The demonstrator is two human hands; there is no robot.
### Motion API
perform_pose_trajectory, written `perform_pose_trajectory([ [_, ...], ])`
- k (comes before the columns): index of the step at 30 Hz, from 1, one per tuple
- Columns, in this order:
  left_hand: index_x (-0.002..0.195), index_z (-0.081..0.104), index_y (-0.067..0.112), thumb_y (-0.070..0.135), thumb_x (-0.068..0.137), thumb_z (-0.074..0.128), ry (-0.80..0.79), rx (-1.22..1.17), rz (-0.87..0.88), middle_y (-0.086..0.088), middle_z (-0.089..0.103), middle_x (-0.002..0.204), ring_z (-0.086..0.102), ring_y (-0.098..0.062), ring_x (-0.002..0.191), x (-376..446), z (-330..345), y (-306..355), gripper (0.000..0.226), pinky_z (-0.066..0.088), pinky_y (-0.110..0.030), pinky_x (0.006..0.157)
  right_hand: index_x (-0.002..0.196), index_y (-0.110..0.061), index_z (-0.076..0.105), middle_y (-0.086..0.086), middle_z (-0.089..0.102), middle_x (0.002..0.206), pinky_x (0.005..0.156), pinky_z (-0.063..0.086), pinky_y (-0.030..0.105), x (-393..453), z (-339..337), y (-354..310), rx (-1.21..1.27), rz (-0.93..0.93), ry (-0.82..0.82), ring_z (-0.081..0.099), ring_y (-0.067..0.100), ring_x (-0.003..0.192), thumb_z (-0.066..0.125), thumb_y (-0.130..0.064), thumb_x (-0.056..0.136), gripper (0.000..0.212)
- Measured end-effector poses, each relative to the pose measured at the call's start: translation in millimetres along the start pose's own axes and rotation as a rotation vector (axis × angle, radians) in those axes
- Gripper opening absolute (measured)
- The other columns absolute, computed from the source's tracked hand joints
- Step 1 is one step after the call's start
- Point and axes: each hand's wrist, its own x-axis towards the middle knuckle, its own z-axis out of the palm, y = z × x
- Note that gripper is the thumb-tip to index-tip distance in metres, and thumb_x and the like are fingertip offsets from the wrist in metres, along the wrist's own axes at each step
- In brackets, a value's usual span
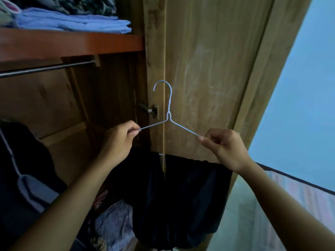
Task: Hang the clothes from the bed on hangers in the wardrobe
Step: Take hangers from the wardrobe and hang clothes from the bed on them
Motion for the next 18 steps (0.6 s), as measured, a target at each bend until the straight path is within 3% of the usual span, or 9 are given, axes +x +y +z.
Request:
perform_pose_trajectory([
  [5, 0.089, 0.069, 0.019, 0.004, 0.093, 0.058, 0.021, -0.218, 0.091, 0.009, 0.067, 0.082, 0.063, -0.006, 0.079, -7, 36, 55, 0.019, 0.050, -0.029, 0.072, 0.069, -0.024, 0.058, 0.002, 0.056, 0.055, 0.062, 0.052, 0.044, -39, -52, 24, -0.127, 0.088, 0.101, 0.056, 0.021, 0.056, 0.064, -0.043, 0.093, 0.031],
  [10, 0.086, 0.071, 0.014, -0.002, 0.089, 0.062, 0.030, -0.368, 0.138, 0.009, 0.069, 0.079, 0.061, 0.003, 0.073, -13, 73, 111, 0.019, 0.044, -0.010, 0.069, 0.072, -0.026, 0.065, -0.006, 0.060, 0.060, 0.068, 0.053, 0.040, -80, -103, 36, -0.072, 0.204, 0.197, 0.061, 0.021, 0.064, 0.065, -0.031, 0.094, 0.022],
  [13, 0.085, 0.071, 0.015, -0.003, 0.088, 0.063, -0.015, -0.433, 0.173, 0.006, 0.069, 0.078, 0.061, 0.003, 0.072, -17, 98, 137, 0.020, 0.044, -0.010, 0.068, 0.075, -0.024, 0.069, -0.008, 0.063, 0.062, 0.067, 0.048, 0.034, -105, -129, 41, -0.028, 0.268, 0.228, 0.060, 0.013, 0.063, 0.066, -0.022, 0.094, 0.019],
  [18, 0.082, 0.069, 0.034, 0.005, 0.089, 0.066, -0.134, -0.491, 0.229, 0.016, 0.070, 0.079, 0.065, -0.003, 0.077, -19, 145, 166, 0.030, 0.049, -0.017, 0.070, 0.081, -0.024, 0.073, -0.002, 0.067, 0.067, 0.072, 0.053, 0.040, -145, -164, 51, -0.075, 0.372, 0.286, 0.064, 0.016, 0.067, 0.067, -0.020, 0.093, 0.014],
])
